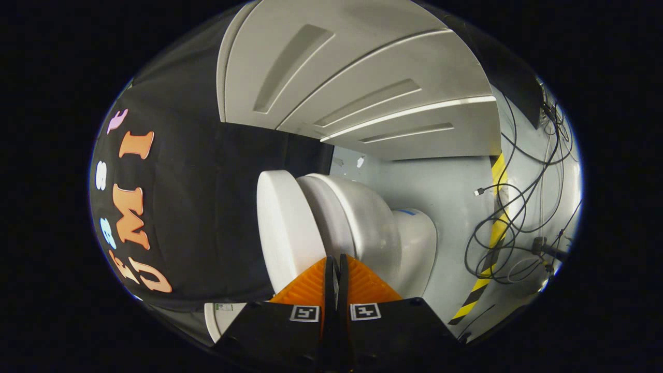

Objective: Open the toilet lid.

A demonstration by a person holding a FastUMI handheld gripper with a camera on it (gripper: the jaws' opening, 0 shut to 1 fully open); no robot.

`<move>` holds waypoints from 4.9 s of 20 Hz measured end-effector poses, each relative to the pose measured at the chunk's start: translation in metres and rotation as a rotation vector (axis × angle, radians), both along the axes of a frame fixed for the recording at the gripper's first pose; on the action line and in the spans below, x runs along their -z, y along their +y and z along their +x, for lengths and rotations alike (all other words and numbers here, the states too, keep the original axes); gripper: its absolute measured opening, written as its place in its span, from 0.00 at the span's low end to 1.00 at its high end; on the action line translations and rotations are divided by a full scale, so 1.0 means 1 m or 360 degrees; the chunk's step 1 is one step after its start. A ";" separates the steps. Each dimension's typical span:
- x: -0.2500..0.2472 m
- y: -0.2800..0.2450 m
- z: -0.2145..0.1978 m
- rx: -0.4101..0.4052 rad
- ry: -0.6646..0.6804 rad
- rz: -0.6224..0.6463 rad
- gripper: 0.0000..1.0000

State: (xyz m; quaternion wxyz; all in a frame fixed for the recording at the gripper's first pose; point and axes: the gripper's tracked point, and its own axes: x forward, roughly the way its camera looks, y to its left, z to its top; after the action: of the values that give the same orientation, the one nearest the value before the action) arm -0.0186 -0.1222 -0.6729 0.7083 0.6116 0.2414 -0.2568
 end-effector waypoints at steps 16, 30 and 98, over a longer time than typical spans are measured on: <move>-0.177 0.124 0.059 -0.0283 -0.0145 -0.0740 0.08; -0.233 0.272 0.091 -0.0802 -0.0130 -0.1514 0.08; -0.406 0.234 0.075 -0.0840 -0.0282 -0.2184 1.00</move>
State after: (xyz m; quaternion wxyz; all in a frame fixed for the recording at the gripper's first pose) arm 0.0566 0.1121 -0.2665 0.9864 -0.0287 0.1076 -0.1208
